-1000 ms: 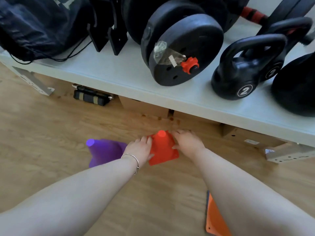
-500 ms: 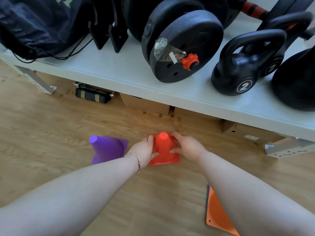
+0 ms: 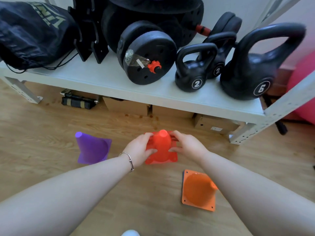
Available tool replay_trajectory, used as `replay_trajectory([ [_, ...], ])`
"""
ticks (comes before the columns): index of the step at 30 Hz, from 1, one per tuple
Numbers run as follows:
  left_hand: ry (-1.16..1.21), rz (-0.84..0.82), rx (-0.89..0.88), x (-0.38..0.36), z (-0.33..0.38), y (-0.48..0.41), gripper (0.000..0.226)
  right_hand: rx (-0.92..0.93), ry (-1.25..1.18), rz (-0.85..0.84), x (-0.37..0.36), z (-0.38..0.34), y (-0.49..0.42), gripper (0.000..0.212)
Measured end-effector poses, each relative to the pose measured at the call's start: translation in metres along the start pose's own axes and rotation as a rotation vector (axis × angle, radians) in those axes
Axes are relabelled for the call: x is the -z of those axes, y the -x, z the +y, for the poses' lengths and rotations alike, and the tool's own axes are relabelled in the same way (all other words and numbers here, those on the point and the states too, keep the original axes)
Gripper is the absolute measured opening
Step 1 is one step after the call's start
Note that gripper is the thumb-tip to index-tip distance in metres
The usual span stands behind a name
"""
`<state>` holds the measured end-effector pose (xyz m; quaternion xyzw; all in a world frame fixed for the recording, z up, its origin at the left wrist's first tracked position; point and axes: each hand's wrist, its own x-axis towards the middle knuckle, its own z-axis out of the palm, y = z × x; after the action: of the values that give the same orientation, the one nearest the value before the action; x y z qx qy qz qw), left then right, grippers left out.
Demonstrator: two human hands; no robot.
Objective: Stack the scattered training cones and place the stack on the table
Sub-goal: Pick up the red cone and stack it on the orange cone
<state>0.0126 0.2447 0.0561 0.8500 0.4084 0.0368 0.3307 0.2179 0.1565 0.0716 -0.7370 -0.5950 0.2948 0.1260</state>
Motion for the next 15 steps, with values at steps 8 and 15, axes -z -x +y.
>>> replay_trajectory([
  [8, 0.136, 0.066, -0.125, -0.018, 0.078, 0.009, 0.058, -0.052, 0.002, 0.116, 0.051, 0.033, 0.073, 0.055],
  [15, 0.199, 0.081, -0.215, -0.028, 0.14, 0.016, 0.057, -0.096, -0.053, 0.207, 0.086, 0.058, 0.129, 0.054],
])
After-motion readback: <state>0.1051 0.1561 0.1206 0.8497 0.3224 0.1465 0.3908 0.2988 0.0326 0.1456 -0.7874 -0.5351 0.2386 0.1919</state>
